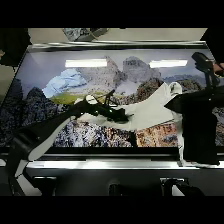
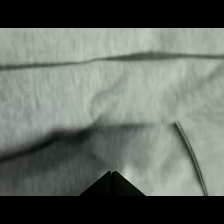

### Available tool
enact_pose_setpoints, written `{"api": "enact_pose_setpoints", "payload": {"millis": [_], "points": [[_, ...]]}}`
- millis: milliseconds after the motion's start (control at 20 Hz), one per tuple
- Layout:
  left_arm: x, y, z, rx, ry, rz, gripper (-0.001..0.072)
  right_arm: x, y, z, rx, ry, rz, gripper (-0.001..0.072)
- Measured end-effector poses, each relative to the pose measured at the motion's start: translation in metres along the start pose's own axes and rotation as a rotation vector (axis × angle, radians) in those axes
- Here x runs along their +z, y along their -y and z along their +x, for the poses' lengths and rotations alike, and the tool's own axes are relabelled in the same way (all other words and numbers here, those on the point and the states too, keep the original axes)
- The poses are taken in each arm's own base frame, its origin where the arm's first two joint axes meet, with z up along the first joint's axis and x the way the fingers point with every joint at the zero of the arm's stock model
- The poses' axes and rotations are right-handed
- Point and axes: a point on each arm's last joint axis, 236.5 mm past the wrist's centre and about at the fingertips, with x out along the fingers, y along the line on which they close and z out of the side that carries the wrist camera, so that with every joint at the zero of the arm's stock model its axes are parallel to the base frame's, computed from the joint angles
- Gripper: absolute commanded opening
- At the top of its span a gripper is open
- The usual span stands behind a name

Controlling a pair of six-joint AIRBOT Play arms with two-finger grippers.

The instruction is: Fold the shirts.

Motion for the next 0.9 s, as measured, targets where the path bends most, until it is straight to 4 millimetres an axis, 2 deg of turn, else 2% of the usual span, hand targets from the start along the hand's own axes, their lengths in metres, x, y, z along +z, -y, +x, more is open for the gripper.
{"api": "enact_pose_setpoints", "payload": {"millis": [150,250,300,400,500,550,600,700,800,900], "points": [[-0.012,0.019,0.043,-0.048,-0.043,-0.04,0.0026,-0.001,-0.019,-0.025,-0.016,0.035,-0.019,0.0044],[-0.018,0.03,0.061,-0.08,-0.059,-0.051,0.0024,-0.001,-0.022,-0.031,-0.023,0.04,-0.023,0.0044],[-0.015,0.033,0.061,-0.088,-0.054,-0.052,0.0023,0.0,-0.021,-0.03,-0.022,0.036,-0.021,0.0043],[-0.005,0.034,0.047,-0.074,-0.033,-0.021,0.0023,0.005,-0.017,-0.02,0.008,0.024,-0.018,0.0043],[0.015,0.034,0.007,-0.022,0.012,0.04,0.0024,0.018,-0.018,-0.003,0.07,0.029,-0.026,0.0043],[0.028,0.031,-0.02,0.019,0.049,0.072,0.0025,0.023,-0.022,0.009,0.107,0.023,-0.035,0.0043],[0.042,0.028,-0.054,0.067,0.094,0.111,0.0025,0.031,-0.028,0.023,0.151,0.02,-0.047,0.0043],[0.068,0.026,-0.135,0.155,0.212,0.168,0.0025,0.044,-0.043,0.057,0.228,0.01,-0.068,0.0043],[0.087,0.023,-0.23,0.248,0.363,0.2,0.0026,0.057,-0.064,0.097,0.309,0.009,-0.077,0.0044],[0.091,0.027,-0.314,0.316,0.511,0.215,0.0026,0.067,-0.086,0.141,0.381,-0.001,-0.073,0.0044]]}}
